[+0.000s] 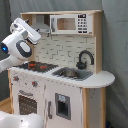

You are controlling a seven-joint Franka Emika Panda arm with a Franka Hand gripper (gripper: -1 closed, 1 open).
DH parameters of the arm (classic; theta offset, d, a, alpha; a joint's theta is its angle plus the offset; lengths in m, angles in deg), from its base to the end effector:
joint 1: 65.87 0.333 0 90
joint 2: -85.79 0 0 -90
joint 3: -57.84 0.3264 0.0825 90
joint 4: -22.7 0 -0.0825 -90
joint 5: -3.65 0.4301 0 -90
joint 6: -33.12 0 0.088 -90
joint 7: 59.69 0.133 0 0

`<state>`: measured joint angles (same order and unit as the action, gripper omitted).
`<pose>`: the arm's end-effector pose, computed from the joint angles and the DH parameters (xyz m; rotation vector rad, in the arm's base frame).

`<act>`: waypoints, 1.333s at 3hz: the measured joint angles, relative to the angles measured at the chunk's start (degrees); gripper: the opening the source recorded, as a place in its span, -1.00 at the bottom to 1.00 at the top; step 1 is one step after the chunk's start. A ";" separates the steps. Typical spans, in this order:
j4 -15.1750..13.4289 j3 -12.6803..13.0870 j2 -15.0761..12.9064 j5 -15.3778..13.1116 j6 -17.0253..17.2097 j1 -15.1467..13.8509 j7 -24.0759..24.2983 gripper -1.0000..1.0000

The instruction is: Play with the kitchen

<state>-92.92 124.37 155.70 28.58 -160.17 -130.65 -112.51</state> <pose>0.4611 0.3745 0.7085 0.9072 0.9489 1.3553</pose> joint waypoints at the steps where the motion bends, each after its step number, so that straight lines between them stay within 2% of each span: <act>1: 1.61 -0.65 2.68 1.20 2.20 -1.99 3.60 1.00; 2: 3.75 -2.16 6.19 2.55 6.08 -4.28 8.53 1.00; 4: 6.49 -5.94 11.26 3.13 14.76 -6.63 17.80 1.00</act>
<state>-86.44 118.43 166.96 31.71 -145.41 -137.28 -94.71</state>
